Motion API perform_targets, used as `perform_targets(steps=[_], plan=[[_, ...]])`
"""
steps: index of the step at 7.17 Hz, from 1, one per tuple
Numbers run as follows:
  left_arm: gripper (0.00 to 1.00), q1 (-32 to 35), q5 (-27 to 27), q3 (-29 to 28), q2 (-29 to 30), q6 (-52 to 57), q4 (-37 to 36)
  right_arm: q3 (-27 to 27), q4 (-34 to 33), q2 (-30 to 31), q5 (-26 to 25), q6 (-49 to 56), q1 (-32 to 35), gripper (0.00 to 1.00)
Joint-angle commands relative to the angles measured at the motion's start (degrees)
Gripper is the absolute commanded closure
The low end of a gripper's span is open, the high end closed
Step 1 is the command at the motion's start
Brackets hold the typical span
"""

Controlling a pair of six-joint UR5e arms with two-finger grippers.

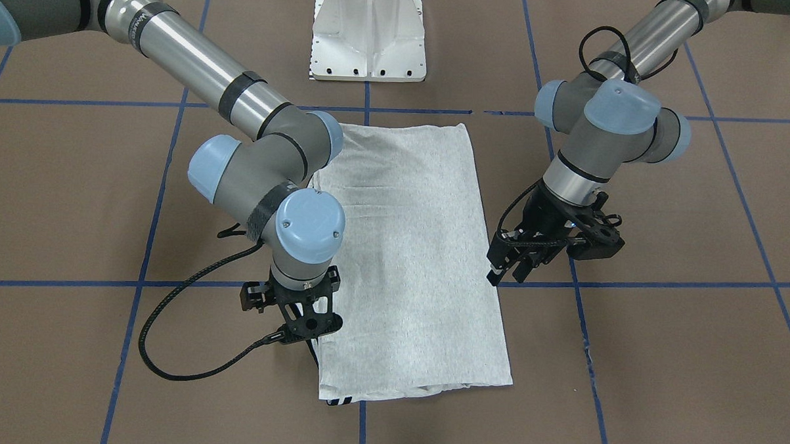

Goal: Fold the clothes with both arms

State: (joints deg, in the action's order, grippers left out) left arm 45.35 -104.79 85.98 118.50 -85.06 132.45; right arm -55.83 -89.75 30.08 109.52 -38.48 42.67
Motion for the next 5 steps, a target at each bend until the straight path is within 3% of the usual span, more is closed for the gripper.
perform_targets(steps=[1, 3, 5], plan=[[0.38, -0.1, 0.0, 0.1, 0.1, 0.0, 0.0, -9.6, 0.0, 2.5, 1.8, -14.4, -0.8, 0.00], [0.39, -0.1, 0.0, 0.3, 0.1, -0.1, 0.0, -25.0, 0.6, 10.7, 1.8, -30.6, -5.0, 0.00], [0.39, -0.1, 0.0, 0.3, 0.1, -0.1, 0.0, -36.2, 5.8, 19.6, 1.3, -44.9, -8.7, 0.00]])
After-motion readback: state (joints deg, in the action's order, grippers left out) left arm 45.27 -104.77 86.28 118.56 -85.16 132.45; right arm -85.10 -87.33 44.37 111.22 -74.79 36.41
